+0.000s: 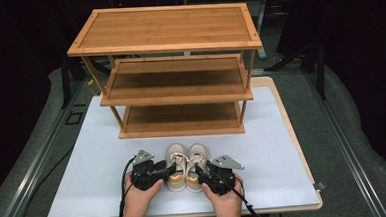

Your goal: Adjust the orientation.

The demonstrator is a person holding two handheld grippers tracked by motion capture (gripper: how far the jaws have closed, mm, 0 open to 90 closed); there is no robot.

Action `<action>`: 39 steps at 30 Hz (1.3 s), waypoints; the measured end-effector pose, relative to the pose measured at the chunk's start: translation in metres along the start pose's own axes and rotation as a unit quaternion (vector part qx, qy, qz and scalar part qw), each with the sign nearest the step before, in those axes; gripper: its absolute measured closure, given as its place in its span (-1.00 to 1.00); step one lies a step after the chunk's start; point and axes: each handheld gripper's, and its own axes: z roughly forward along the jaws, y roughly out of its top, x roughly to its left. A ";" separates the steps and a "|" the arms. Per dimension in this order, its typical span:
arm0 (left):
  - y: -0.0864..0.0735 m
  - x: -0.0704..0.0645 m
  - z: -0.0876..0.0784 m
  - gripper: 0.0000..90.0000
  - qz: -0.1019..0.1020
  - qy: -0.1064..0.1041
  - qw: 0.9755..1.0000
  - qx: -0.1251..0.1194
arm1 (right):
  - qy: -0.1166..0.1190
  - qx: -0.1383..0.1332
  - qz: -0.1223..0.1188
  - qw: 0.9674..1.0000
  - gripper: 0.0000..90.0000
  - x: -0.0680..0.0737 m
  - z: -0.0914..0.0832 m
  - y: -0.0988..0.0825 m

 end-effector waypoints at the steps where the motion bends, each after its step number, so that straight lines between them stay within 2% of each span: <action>1: 0.000 0.000 0.000 0.09 0.000 0.000 1.000 0.000 | 0.000 0.000 0.000 1.000 0.17 0.000 0.000 0.000; 2: 0.000 -0.001 0.000 0.09 0.002 0.002 1.000 0.001 | -0.004 0.007 0.011 1.000 0.17 0.000 0.000 0.001; 4: 0.000 -0.001 0.000 0.09 0.001 0.003 1.000 0.001 | 0.006 0.011 0.026 1.000 0.15 -0.002 0.001 0.002; 8: 0.000 -0.001 0.000 0.10 0.000 0.004 1.000 0.001 | 0.011 0.031 0.044 0.999 0.13 -0.003 0.003 0.004; 11: -0.001 -0.001 0.000 0.09 -0.008 0.004 1.000 -0.001 | 0.008 0.031 0.049 0.998 0.13 -0.003 0.003 0.004; 12: -0.001 -0.001 0.001 0.08 -0.013 0.003 1.000 0.000 | 0.005 0.030 0.049 0.998 0.13 -0.002 0.003 0.003; 15: 0.000 -0.002 0.001 0.07 -0.013 0.007 1.000 0.000 | 0.004 0.026 0.053 0.998 0.14 -0.001 0.003 0.003; 17: -0.001 -0.002 0.001 0.07 -0.015 0.007 1.000 -0.002 | -0.008 0.021 0.056 0.998 0.15 0.000 0.003 0.002; 20: -0.001 -0.002 0.001 0.07 -0.014 0.008 1.000 -0.003 | -0.010 0.018 0.059 0.998 0.15 0.001 0.002 0.000; 25: -0.002 -0.003 0.000 0.07 -0.012 0.011 1.000 -0.003 | -0.006 0.008 0.066 0.998 0.15 0.001 0.002 -0.002; 28: -0.006 -0.002 0.000 0.07 -0.014 0.008 1.000 -0.018 | -0.010 -0.001 0.071 0.997 0.15 0.001 0.002 -0.004; 30: -0.006 -0.001 -0.001 0.07 -0.013 0.005 1.000 -0.021 | 0.001 0.000 0.067 0.998 0.16 -0.001 0.001 -0.004; 31: -0.006 -0.001 0.000 0.07 -0.014 0.003 1.000 -0.020 | -0.005 -0.002 0.064 0.998 0.16 0.000 0.002 -0.004; 33: -0.006 0.000 0.000 0.08 -0.016 0.002 1.000 -0.020 | 0.001 0.006 0.060 0.998 0.18 -0.001 0.002 -0.002; 37: -0.008 -0.003 0.000 0.10 -0.024 0.009 0.999 -0.029 | 0.000 0.000 0.058 0.998 0.18 -0.001 0.002 -0.003; 38: -0.011 -0.003 0.000 0.11 -0.040 0.010 0.998 -0.042 | 0.003 -0.001 0.055 0.999 0.17 -0.002 0.002 -0.004; 39: -0.011 -0.003 0.000 0.12 -0.040 0.010 0.998 -0.042 | 0.003 -0.001 0.055 0.999 0.17 -0.002 0.002 -0.004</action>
